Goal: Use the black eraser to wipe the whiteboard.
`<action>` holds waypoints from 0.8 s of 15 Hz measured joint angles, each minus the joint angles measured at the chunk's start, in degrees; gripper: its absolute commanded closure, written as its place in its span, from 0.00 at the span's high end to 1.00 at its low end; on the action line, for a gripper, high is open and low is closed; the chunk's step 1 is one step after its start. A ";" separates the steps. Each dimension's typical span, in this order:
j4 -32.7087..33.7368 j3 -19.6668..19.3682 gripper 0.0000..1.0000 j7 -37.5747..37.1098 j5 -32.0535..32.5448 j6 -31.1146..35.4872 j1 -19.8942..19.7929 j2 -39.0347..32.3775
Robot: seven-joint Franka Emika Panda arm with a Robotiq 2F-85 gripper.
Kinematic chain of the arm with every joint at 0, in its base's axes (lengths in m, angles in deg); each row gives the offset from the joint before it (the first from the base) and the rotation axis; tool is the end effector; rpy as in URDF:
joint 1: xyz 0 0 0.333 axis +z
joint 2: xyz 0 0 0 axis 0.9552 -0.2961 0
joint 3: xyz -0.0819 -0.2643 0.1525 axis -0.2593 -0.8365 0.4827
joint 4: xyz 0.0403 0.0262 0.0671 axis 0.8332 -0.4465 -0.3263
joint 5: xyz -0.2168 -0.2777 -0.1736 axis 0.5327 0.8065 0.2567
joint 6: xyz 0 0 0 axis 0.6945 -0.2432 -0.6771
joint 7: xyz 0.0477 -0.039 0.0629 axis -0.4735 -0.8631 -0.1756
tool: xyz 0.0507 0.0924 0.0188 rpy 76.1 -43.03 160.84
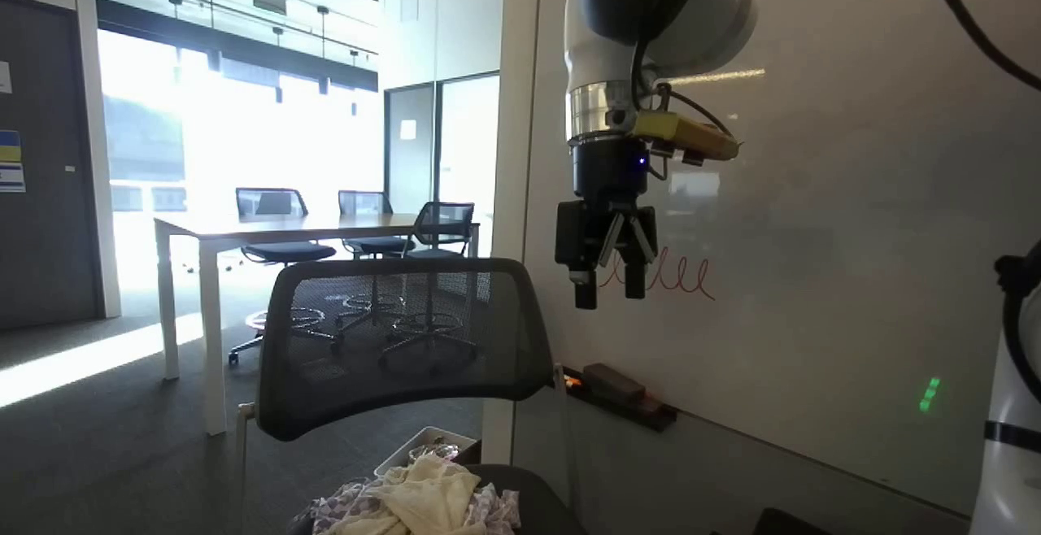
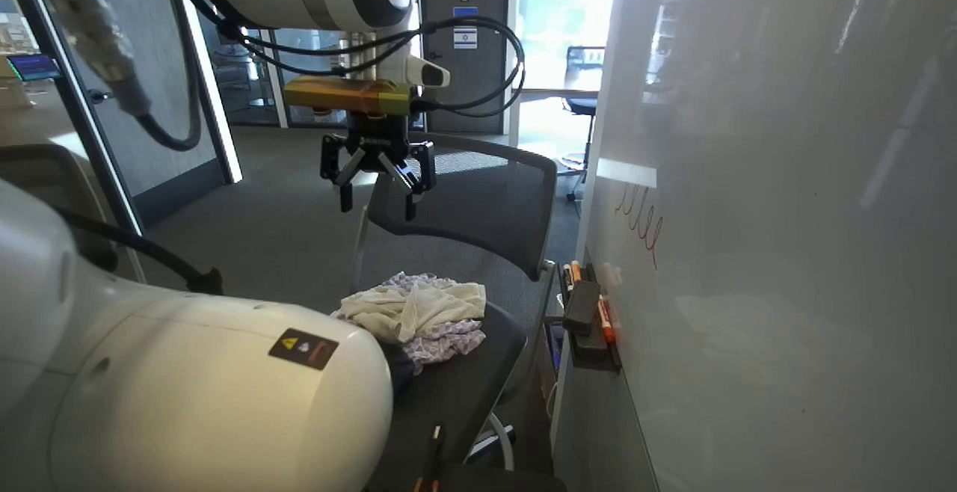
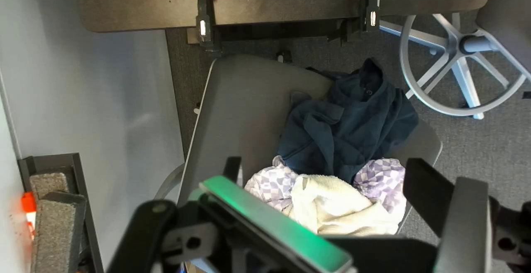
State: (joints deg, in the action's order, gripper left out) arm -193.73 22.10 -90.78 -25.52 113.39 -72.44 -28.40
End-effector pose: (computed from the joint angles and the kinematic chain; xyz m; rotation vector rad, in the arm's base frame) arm 0.3549 0.0045 0.4411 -3.1258 0.0261 0.2118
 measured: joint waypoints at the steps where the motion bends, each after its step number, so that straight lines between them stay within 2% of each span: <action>1: -0.06 0.00 1.00 0.00 0.00 -0.01 0.00 -0.01; 6: -0.12 -2.30 1.00 0.14 0.92 4.27 -2.32 -4.32; 12: 3.71 -9.64 1.00 3.92 5.00 16.08 -8.81 -16.81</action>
State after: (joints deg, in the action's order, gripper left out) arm -190.02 12.46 -86.85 -20.53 129.47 -81.25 -45.21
